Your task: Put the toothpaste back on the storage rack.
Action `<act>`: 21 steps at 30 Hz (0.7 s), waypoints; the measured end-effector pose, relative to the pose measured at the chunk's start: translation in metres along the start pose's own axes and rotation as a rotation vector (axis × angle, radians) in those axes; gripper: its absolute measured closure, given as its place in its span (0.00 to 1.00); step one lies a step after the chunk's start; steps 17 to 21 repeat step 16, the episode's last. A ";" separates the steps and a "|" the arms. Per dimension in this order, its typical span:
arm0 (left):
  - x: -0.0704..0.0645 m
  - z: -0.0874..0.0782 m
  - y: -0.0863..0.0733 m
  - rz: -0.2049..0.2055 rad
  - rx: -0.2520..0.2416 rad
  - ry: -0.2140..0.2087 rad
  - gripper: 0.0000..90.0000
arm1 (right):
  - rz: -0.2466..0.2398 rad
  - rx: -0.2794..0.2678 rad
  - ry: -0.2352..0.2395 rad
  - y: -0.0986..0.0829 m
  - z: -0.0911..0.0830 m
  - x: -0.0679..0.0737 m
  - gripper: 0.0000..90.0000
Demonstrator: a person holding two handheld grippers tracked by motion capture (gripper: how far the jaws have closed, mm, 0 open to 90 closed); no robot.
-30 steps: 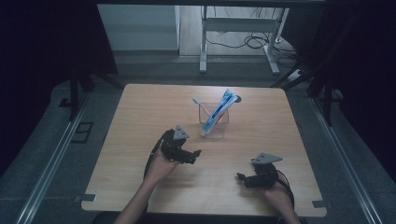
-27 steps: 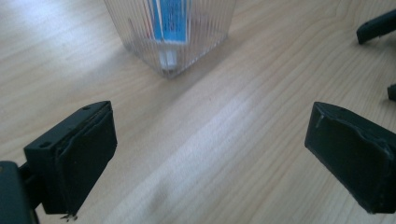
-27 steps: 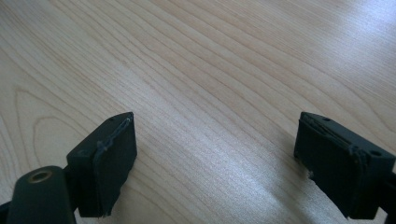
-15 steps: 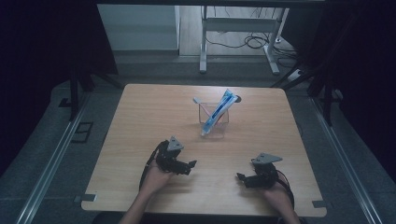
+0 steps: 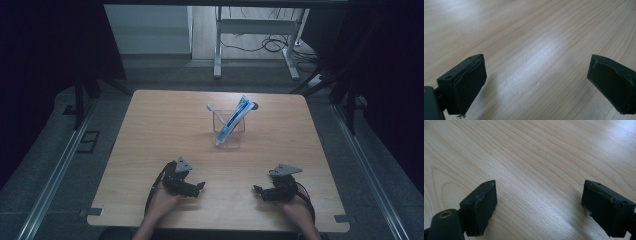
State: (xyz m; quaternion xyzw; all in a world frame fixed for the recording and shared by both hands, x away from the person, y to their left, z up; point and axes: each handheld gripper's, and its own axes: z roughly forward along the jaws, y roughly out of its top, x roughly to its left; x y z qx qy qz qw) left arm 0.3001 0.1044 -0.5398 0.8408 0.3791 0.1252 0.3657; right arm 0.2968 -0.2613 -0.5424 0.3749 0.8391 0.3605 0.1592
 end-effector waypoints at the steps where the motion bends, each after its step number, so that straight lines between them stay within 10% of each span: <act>1: 0.000 0.001 -0.002 0.000 0.006 0.002 0.03 | 0.000 0.001 0.000 0.000 0.000 0.000 0.14; 21: -0.006 0.000 -0.006 0.019 0.057 0.045 0.04 | 0.000 0.000 0.000 0.000 0.000 0.000 0.14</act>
